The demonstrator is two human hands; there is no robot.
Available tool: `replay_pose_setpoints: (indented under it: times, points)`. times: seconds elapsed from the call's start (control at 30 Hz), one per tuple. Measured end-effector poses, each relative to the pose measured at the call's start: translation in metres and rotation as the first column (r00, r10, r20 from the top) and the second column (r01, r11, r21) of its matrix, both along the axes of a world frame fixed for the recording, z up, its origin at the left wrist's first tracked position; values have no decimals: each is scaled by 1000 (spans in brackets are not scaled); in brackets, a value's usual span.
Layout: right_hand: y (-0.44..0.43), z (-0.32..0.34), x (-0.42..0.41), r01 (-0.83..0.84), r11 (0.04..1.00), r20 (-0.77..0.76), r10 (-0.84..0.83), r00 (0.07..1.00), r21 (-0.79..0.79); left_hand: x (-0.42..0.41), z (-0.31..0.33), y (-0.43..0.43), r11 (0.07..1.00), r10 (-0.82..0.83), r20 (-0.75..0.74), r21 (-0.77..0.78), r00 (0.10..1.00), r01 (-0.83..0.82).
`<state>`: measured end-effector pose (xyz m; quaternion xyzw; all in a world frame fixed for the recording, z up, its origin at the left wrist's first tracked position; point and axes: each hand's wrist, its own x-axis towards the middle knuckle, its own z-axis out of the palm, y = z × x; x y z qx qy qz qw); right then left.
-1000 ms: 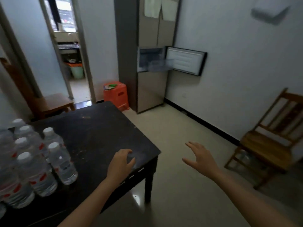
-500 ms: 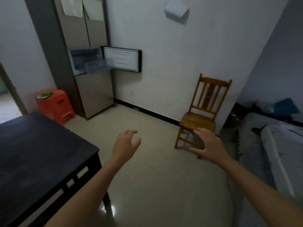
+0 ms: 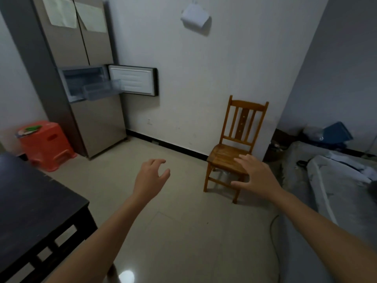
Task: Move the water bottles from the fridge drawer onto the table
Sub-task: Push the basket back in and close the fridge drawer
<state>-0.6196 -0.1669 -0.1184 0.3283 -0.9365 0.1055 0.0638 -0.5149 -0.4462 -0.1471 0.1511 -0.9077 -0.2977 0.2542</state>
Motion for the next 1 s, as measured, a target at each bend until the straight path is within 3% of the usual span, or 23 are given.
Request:
replay_pose_setpoints:
  times: [0.33, 0.7, 1.0]
  points:
    - [3, 35, -156, -13, 994, -111, 26, 993, 112, -154, 13, -5, 998, 59, -66, 9, 996, -58]
    - [11, 33, -296, -1, 1000, -62, 0, 998, -5, -291, 27, 6, 998, 39, -67, -51, 997, -42]
    - [35, 41, -429, -106, 993, -87, 102, 991, -49, -410, 35, 35, 993, 99, -80, -56, 992, -103]
